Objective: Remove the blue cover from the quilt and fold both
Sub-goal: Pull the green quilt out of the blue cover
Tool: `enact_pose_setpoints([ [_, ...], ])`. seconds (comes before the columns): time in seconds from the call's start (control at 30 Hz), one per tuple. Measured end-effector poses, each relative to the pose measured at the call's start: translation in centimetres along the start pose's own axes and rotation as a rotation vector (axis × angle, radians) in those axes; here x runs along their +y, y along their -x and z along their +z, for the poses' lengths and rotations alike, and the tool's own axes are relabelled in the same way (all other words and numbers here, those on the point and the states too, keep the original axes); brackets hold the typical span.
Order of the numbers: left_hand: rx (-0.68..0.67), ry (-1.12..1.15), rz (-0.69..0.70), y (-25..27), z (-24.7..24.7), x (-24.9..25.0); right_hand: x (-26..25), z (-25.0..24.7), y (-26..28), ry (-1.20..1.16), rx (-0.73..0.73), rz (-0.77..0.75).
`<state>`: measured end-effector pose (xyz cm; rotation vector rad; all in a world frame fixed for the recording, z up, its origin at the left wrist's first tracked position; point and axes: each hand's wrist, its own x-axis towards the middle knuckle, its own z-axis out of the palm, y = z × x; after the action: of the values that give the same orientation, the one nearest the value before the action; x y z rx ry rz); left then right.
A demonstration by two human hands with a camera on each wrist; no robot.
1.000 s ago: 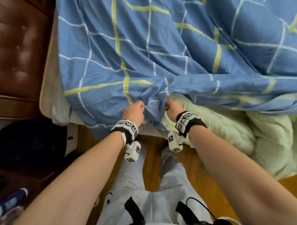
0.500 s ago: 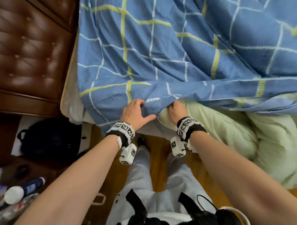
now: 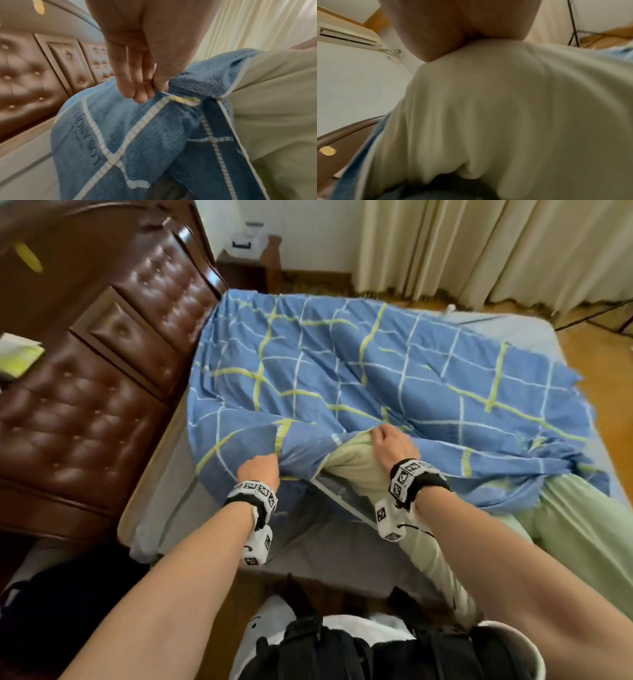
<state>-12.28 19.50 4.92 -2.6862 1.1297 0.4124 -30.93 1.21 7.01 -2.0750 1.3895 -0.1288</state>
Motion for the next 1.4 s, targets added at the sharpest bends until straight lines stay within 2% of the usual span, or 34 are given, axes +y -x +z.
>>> enact_pose_setpoints([
  [0.13,0.022,0.01,0.033,-0.7,-2.8,1.1,3.3,-3.5,0.5,-0.048,0.191,0.145],
  [0.27,0.044,0.124,0.111,-2.2,-4.7,3.0,4.2,-5.4,0.1,-0.199,0.269,0.187],
  [0.37,-0.086,0.315,0.165,-3.5,-3.9,4.6,2.7,-5.6,-0.5,-0.325,0.316,0.138],
  [0.47,-0.215,0.416,0.17,-3.5,-2.4,5.5,0.1,-4.2,-0.2,-0.37,0.284,0.093],
  [0.53,-0.271,0.519,0.107,-4.2,-1.3,5.7,-1.6,-3.0,0.8,-0.391,0.205,0.06],
  [0.6,-0.319,0.633,0.035,-5.3,-0.6,5.7,-3.5,-2.1,1.8,-0.31,0.121,0.035],
  [0.63,-0.315,0.683,0.01,-5.6,-0.3,5.8,-3.8,-1.7,2.5,-0.23,0.089,0.048],
  [0.7,-0.18,0.746,-0.003,-5.9,-0.2,5.5,-4.4,-1.2,3.4,-0.091,0.015,0.073],
  [0.73,-0.112,0.762,0.021,-5.9,-0.6,5.3,-4.6,-0.7,3.9,-0.046,-0.02,0.084],
  [0.8,-0.059,0.741,0.105,-5.7,-1.1,5.2,-4.7,0.1,4.8,0.023,-0.043,0.059],
  [0.9,-0.018,0.671,0.184,-6.0,-1.4,4.4,-4.7,0.3,5.9,0.158,0.002,0.033],
  [1.1,0.092,0.47,0.155,-6.6,-0.5,0.4,-1.7,-1.8,8.1,0.26,0.097,0.038],
  [1.17,0.084,0.432,0.159,-5.4,-0.6,1.0,-0.4,-2.0,9.0,0.213,0.139,0.067],
  [1.27,-0.035,0.577,0.105,-2.5,-0.8,3.7,1.4,-2.8,9.6,0.07,0.183,0.096],
  [1.33,-0.133,0.698,0.073,-0.2,-0.3,6.0,2.2,-3.4,9.7,-0.075,0.189,0.018],
  [1.4,-0.138,0.835,-0.029,1.8,0.8,7.8,2.3,-3.8,10.2,-0.188,0.162,-0.087],
])
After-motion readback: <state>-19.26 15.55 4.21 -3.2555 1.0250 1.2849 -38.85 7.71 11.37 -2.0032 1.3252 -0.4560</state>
